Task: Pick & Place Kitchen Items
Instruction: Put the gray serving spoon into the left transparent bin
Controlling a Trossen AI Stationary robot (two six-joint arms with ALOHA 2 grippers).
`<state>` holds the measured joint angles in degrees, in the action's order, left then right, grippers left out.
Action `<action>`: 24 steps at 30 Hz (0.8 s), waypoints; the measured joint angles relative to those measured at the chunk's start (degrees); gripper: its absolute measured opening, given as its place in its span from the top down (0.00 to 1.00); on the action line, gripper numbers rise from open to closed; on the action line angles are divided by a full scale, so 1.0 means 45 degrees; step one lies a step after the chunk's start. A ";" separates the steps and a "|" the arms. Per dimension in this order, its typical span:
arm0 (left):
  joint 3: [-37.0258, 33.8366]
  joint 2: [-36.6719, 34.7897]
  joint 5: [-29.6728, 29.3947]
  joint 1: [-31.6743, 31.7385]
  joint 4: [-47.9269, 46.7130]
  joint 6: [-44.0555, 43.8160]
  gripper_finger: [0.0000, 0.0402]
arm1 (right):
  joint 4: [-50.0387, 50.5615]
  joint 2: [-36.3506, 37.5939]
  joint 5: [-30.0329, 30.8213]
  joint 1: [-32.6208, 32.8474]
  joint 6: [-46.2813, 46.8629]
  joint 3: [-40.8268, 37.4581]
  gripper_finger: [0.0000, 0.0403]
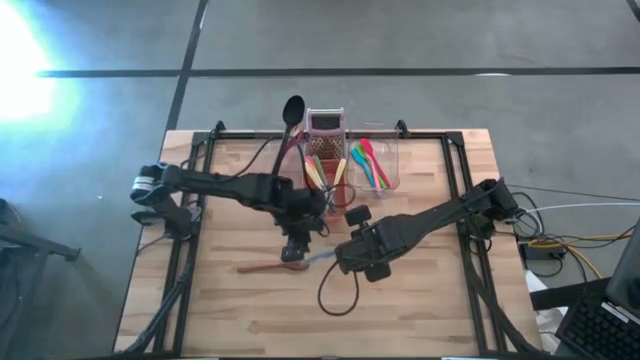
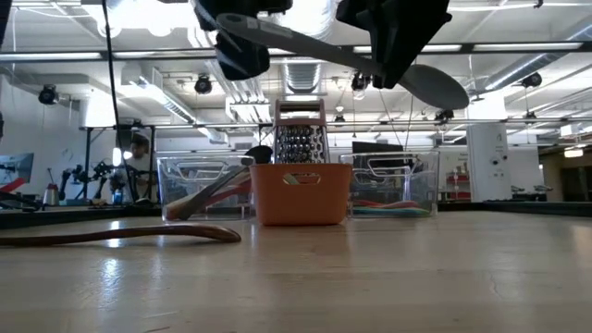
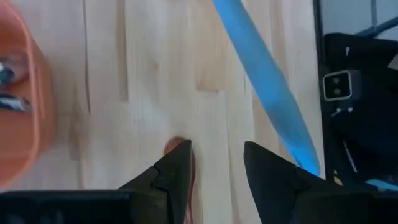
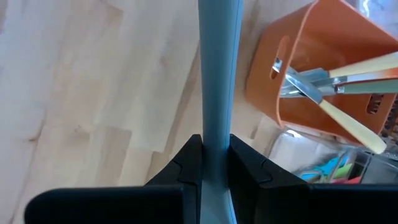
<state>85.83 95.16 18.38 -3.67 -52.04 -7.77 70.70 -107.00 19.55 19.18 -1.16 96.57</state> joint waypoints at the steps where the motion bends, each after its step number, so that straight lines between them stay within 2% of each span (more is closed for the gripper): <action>1: 0.0097 -0.0024 -0.0007 0.0044 0.0033 0.0036 0.63 | -0.0043 0.0000 -0.0011 0.0023 0.0002 -0.0016 0.91; 5: 0.0417 -0.0139 0.0108 0.0188 0.0092 0.0039 0.63 | -0.0161 0.0000 0.0006 0.0008 0.0002 -0.0055 0.91; 9: 0.0636 -0.0147 0.0775 0.0303 0.0113 0.0027 0.63 | -0.0181 0.0000 0.0074 0.0000 -0.0032 -0.0058 0.91; 16: 0.0595 -0.0140 0.1018 0.0381 0.0347 -0.0175 0.63 | -0.0229 0.0000 0.0691 0.0000 -0.0122 -0.0058 0.91; 24: 0.0479 0.0622 0.1715 0.0345 0.0453 -0.0530 0.63 | -0.0303 -0.0034 0.1245 -0.0078 -0.0224 -0.0073 0.91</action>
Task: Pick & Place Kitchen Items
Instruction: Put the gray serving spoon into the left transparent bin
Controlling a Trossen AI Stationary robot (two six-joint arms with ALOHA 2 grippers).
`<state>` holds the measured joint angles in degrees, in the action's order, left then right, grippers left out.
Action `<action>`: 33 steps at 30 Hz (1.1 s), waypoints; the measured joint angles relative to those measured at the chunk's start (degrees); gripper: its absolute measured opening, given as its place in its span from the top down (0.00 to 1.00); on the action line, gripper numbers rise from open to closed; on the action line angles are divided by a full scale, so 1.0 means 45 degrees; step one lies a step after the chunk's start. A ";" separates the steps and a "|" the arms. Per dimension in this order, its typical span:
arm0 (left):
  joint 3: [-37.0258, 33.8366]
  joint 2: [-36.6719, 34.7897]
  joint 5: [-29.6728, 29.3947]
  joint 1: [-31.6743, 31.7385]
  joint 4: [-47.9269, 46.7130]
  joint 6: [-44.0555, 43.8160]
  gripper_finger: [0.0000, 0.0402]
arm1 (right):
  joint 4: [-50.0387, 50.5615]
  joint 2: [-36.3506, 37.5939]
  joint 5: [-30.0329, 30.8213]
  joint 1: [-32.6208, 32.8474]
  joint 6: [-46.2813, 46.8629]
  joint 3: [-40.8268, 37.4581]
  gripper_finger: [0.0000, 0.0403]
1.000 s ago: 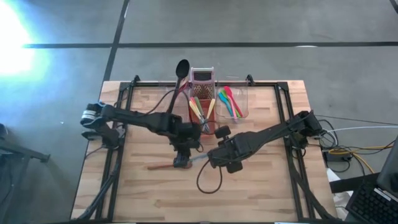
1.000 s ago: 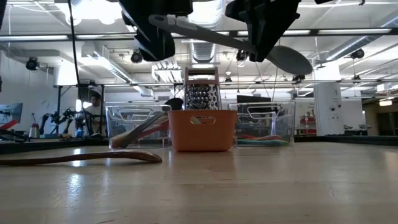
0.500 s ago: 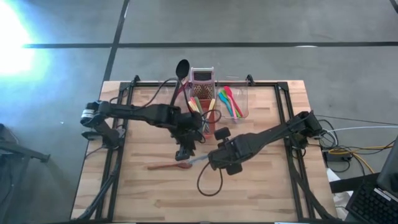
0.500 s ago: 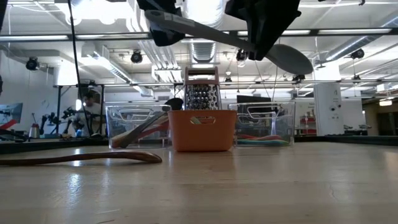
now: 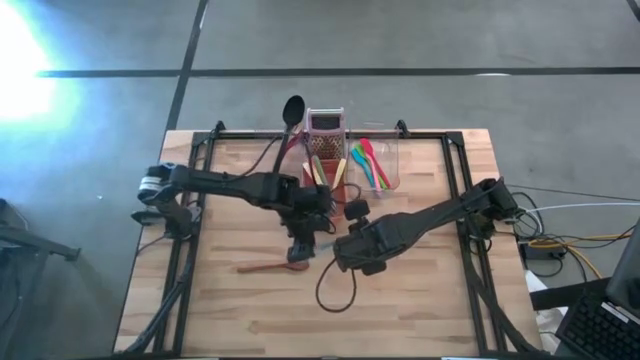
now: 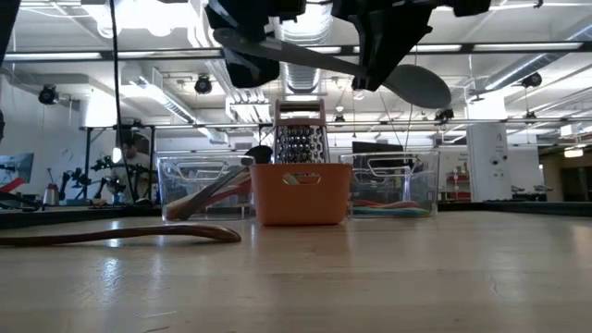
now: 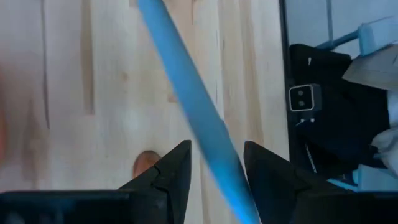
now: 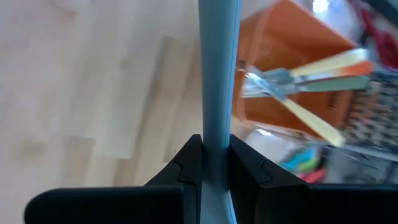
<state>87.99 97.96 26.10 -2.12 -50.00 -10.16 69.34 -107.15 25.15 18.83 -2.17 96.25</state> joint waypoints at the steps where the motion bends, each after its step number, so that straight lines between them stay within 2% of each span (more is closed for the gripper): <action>1: 0.0000 0.0119 0.0036 -0.0003 -0.0001 -0.0003 0.63 | -0.0009 0.0005 0.0225 -0.0010 0.0054 0.0000 0.91; 12: -0.0019 0.0897 0.0259 -0.0003 0.0125 0.0587 0.63 | -0.0213 0.0005 0.0391 -0.0039 0.0066 0.0000 0.91; 15: -0.0019 0.0849 -0.0077 -0.0018 0.0125 0.0988 0.69 | -0.0213 0.0009 0.0291 -0.0039 0.0079 -0.0005 0.91; 19: -0.0069 0.0799 -0.0989 0.0021 -0.0268 0.0877 0.86 | -0.0205 0.0067 0.0045 -0.0032 0.0368 -0.0003 0.91; 20: -0.0087 0.0799 -0.1186 0.0045 -0.0286 0.0998 0.88 | -0.0184 0.0084 0.0067 -0.0023 0.0415 0.0001 0.91; 23: -0.0087 0.0799 -0.1643 0.0031 -0.0419 0.1125 0.88 | -0.0251 0.0083 0.0017 -0.0039 0.0416 0.0005 0.91; 29: -0.0087 0.0927 -0.1595 0.0031 -0.0351 0.1363 0.88 | -0.0141 0.0061 -0.0020 -0.0021 0.1220 0.0069 0.91; 31: -0.0083 0.0935 -0.1551 0.0026 -0.0320 0.1518 0.88 | -0.0033 0.0073 -0.0095 -0.0010 0.1631 0.0219 0.87; 33: -0.0035 0.0935 -0.1519 0.0016 -0.0030 0.1700 0.88 | -0.0011 0.0099 -0.0142 0.0032 0.1828 0.0528 0.79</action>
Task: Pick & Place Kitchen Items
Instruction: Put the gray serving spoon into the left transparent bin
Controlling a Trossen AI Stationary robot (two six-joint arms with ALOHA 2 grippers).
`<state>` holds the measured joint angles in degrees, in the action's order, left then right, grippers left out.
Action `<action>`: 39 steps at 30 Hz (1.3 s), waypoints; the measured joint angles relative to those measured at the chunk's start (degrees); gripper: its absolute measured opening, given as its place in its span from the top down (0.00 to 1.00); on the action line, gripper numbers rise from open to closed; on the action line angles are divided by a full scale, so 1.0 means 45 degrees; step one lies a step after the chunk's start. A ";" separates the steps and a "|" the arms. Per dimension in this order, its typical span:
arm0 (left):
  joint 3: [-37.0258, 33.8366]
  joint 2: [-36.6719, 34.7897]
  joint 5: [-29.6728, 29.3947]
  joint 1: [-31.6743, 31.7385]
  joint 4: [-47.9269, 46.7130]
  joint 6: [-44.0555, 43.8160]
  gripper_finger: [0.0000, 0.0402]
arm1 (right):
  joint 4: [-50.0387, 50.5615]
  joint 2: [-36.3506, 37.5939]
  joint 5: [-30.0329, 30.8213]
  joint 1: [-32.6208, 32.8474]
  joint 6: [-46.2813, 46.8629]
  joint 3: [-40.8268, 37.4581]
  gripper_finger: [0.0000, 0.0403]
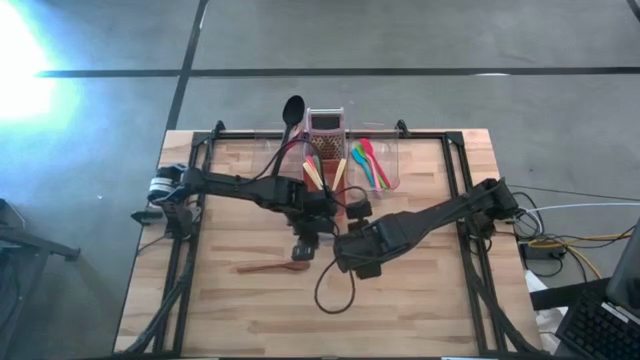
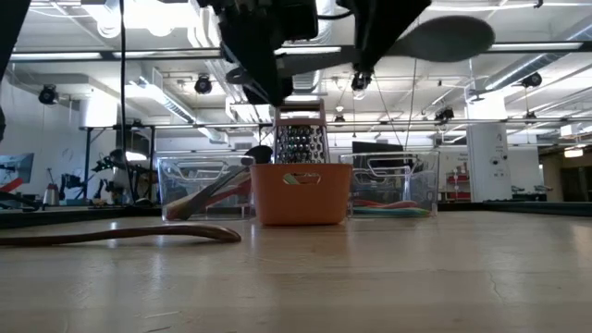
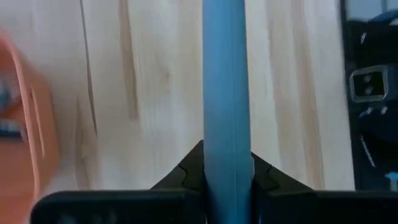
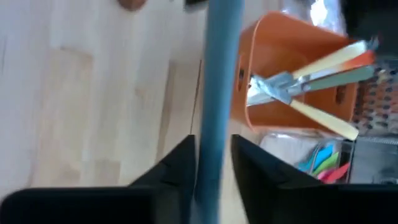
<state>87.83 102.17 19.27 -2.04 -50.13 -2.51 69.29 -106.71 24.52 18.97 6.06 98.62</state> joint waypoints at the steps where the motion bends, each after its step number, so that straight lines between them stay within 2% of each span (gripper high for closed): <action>1: 0.0047 0.0000 -0.0019 -0.0008 0.0211 0.0020 0.88 | 0.0131 0.0014 -0.0003 0.0034 0.0131 0.0214 0.75; 4: 0.0044 -0.0049 -0.0235 -0.0010 -0.0032 0.0111 0.88 | 0.1043 0.0105 -0.0025 0.0138 0.0837 0.1030 0.64; 7: 0.0044 -0.0054 -0.0900 -0.0078 0.0001 0.0308 0.88 | 0.1545 0.0345 -0.0125 0.0252 0.1784 0.1980 0.58; 14: 0.0001 -0.0521 -0.2673 -0.0092 -0.0555 0.0399 0.88 | 0.1971 0.1709 -0.0019 0.0994 0.3736 0.3250 0.57; 19: -0.0257 -0.1429 -0.4444 -0.0082 -0.0684 0.0653 0.88 | 0.2541 0.3283 0.0736 0.1864 0.5713 0.2265 0.62; 23: -0.1476 -0.2837 -0.5385 0.0284 -0.0003 0.0631 0.88 | 0.2615 0.4864 0.2024 0.2755 0.7267 0.0599 0.66; 27: -0.3534 -0.4853 -0.6157 0.1248 0.2379 0.0039 0.88 | 0.2372 0.6245 0.2943 0.3284 0.8688 -0.1301 0.69; 34: -0.8164 -0.7964 -0.6293 0.4007 0.9075 -0.2261 0.88 | 0.1019 0.7825 0.3298 0.3294 0.9570 -0.4223 0.72; 39: -1.0455 -0.8844 -0.6261 0.5434 1.1026 -0.3830 0.88 | 0.0561 0.8357 0.3279 0.3261 0.9665 -0.5428 0.74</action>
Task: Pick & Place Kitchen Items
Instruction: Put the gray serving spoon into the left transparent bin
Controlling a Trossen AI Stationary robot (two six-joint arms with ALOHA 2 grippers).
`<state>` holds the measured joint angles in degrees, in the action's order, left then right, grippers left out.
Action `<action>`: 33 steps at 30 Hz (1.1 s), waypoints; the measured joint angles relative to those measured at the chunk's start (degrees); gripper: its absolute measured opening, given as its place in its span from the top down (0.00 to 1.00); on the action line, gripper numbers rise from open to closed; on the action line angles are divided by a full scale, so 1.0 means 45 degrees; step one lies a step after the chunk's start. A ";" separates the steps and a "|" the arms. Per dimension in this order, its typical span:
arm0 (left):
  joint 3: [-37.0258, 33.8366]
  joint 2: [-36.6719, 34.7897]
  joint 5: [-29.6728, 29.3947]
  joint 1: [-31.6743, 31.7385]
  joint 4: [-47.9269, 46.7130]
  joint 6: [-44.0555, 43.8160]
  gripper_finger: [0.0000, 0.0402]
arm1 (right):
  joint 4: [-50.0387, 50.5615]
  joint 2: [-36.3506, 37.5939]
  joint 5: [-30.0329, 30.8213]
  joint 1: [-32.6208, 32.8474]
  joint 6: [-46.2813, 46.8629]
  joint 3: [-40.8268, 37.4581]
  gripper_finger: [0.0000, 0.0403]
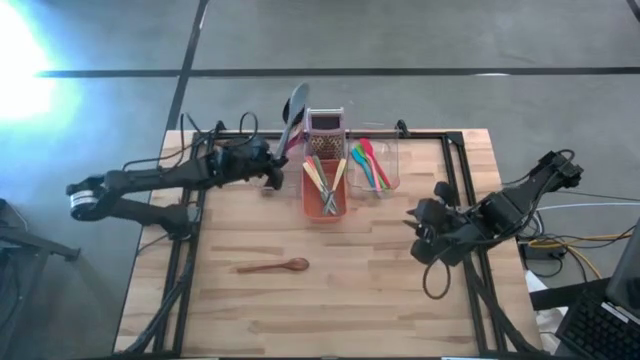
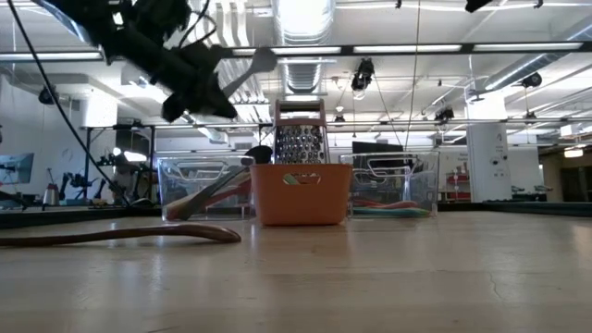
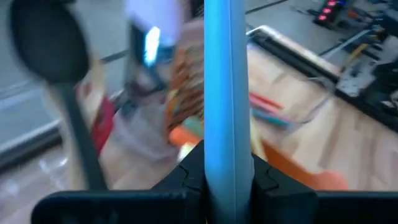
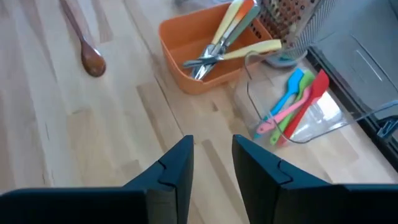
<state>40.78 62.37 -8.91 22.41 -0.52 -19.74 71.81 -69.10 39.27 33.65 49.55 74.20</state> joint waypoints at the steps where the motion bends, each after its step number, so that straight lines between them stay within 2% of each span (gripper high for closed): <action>1: -0.0319 -0.0095 0.0000 0.0170 0.0067 -0.0175 0.88 | -0.0019 0.0076 0.0002 0.0005 0.0008 -0.0145 0.75; 6: -0.1235 -0.0151 -0.0034 0.0873 0.0143 -0.0770 0.88 | -0.0141 0.0175 -0.0011 0.0024 0.0007 -0.0613 0.77; 17: -0.1642 0.0183 -0.0039 0.1666 0.0536 -0.0808 0.88 | -0.0499 0.0190 -0.0006 0.0019 -0.0091 -0.0623 0.81; 22: -0.1978 0.0892 -0.0036 0.1775 0.0684 -0.1042 0.88 | -0.0505 0.0190 0.0066 0.0019 -0.0129 -0.0638 0.81; 33: -0.1701 0.2637 0.0016 0.1929 0.0909 -0.1439 0.88 | -0.0516 0.0190 0.0280 0.0019 -0.0149 -0.0662 0.78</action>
<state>33.12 74.24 -8.84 31.09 3.57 -26.22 69.49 -68.25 40.53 33.74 48.88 71.22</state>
